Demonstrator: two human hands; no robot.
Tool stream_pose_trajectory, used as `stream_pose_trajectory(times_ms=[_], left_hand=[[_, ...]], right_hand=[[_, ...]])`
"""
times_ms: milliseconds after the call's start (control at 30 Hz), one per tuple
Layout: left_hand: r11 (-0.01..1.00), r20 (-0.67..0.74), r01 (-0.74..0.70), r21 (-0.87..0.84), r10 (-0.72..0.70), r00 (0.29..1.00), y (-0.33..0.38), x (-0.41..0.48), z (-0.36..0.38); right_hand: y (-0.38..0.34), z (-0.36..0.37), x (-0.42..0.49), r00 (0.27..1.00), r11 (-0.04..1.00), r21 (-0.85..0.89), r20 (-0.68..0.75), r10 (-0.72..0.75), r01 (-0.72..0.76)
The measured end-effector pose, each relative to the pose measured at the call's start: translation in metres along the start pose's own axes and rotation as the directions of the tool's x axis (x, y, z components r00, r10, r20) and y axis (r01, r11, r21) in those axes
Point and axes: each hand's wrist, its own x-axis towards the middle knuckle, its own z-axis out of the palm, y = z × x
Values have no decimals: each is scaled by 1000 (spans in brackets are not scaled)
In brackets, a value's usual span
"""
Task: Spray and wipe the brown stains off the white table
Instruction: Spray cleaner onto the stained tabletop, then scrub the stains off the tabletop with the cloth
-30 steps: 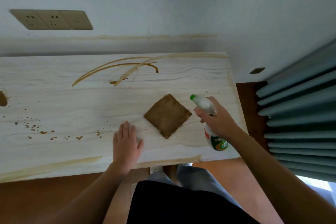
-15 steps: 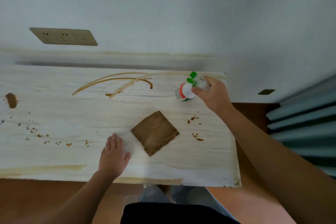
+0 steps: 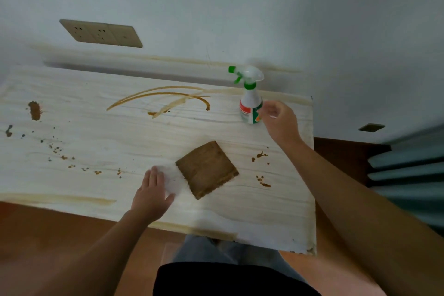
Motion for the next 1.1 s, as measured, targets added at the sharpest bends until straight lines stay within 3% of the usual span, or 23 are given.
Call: stream_pose_trajectory(times_ms=[300, 500, 733, 900, 1000, 1100], left_hand=[[1000, -58, 5, -3, -6, 998, 0, 0, 3], [998, -84, -57, -26, 55, 995, -14, 1, 8], [978, -156, -201, -61, 190, 969, -46, 5, 25], [953, -156, -294, -69, 281, 947, -61, 8, 28], [935, -180, -351, -45, 338, 924, -68, 10, 24], [924, -201, -383, -12, 373, 906, -74, 16, 19]], right_hand=[[46, 38, -76, 972, 983, -75, 155, 176, -166], [46, 85, -103, 948, 973, -163, 247, 199, -161], [28, 135, -103, 975, 961, -273, 201, 92, -35], [14, 159, -101, 970, 922, -321, 38, 242, -217], [10, 159, -93, 947, 906, -318, 65, 315, -280], [5, 152, -84, 940, 863, -448, 126, 318, -232]])
